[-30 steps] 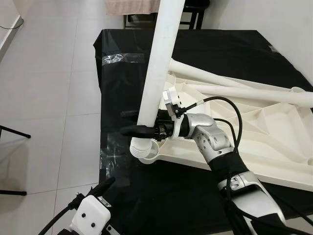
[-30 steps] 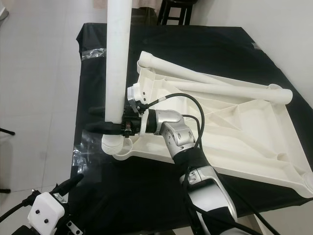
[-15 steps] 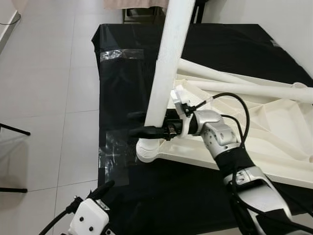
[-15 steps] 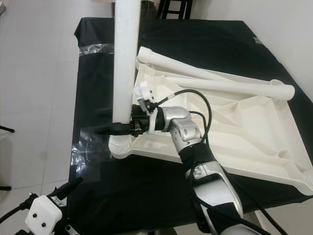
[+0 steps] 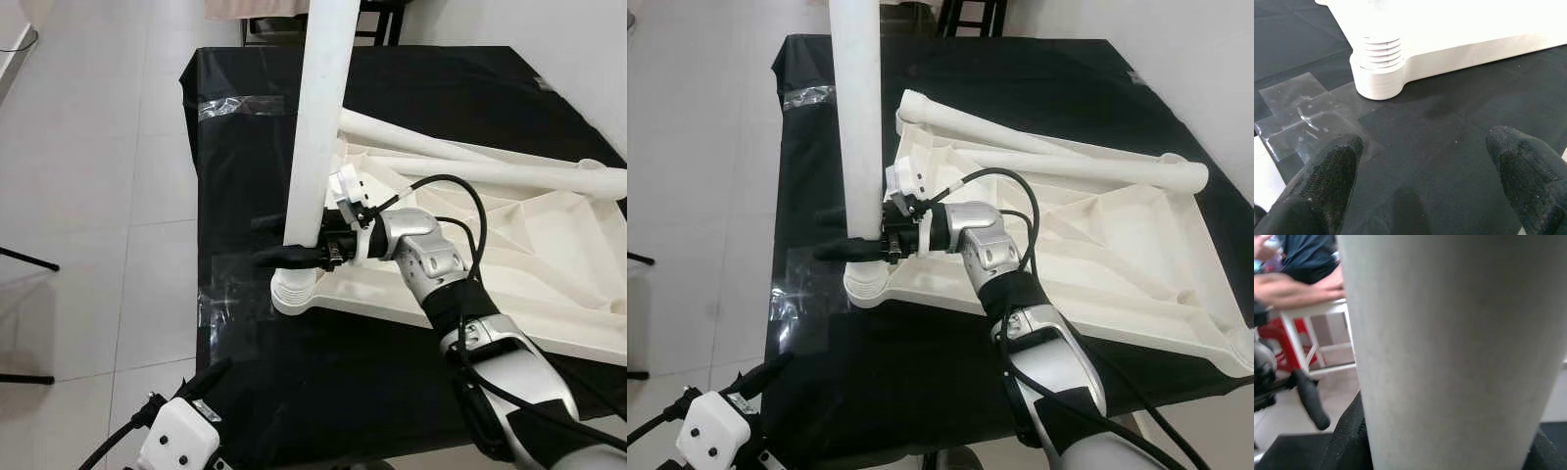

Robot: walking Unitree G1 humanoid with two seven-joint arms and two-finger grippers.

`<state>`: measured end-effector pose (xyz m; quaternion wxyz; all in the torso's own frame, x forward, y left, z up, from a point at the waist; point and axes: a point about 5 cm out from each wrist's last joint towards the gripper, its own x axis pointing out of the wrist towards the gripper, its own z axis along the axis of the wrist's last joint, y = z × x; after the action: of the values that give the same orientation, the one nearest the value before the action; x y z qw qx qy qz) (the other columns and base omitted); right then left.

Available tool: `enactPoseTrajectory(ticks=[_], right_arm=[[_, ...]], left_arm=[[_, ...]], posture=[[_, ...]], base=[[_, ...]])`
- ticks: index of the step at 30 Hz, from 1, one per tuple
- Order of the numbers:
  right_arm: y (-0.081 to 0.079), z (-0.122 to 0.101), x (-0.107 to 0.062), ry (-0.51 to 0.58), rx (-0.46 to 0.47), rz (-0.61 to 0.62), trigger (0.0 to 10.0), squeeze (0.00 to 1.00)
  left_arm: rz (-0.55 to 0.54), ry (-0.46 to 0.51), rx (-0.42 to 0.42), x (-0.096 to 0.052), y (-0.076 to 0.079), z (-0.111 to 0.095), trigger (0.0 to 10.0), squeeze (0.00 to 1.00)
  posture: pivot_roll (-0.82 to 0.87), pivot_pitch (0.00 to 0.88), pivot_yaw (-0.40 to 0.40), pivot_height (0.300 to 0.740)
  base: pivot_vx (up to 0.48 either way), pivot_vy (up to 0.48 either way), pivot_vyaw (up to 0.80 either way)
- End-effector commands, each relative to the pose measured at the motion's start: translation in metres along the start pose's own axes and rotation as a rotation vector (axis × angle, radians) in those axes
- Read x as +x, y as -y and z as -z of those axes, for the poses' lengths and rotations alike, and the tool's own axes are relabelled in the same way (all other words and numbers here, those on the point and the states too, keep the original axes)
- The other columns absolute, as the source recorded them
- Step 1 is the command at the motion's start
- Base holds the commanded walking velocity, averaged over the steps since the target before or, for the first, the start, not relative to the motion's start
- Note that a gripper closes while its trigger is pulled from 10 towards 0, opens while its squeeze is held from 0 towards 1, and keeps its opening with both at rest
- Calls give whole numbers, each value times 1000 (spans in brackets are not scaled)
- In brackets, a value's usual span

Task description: Building children table

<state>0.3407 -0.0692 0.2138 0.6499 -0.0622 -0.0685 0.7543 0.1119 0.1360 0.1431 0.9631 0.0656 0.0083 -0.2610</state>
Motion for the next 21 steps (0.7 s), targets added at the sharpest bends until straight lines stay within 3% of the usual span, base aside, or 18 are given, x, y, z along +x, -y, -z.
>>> enactPoseTrajectory(ticks=[1,8,21], right_arm=[[-9,14,-4,-65,34,-65,10000,0],[-18,21,3,-198,-33,-205,10000,0],[-19,24,5,-260,-29,-245,10000,0]], left_arm=[[6,-20,-9,-1,2,2,10000,0],[6,-20,-8,-1,2,2,10000,0],[4,-18,-6,1,1,3,10000,0]], posture=[[343,260,-117,740],[345,259,-121,740],[341,258,-125,740]], base=[[0,0,0],[0,0,0],[0,0,0]])
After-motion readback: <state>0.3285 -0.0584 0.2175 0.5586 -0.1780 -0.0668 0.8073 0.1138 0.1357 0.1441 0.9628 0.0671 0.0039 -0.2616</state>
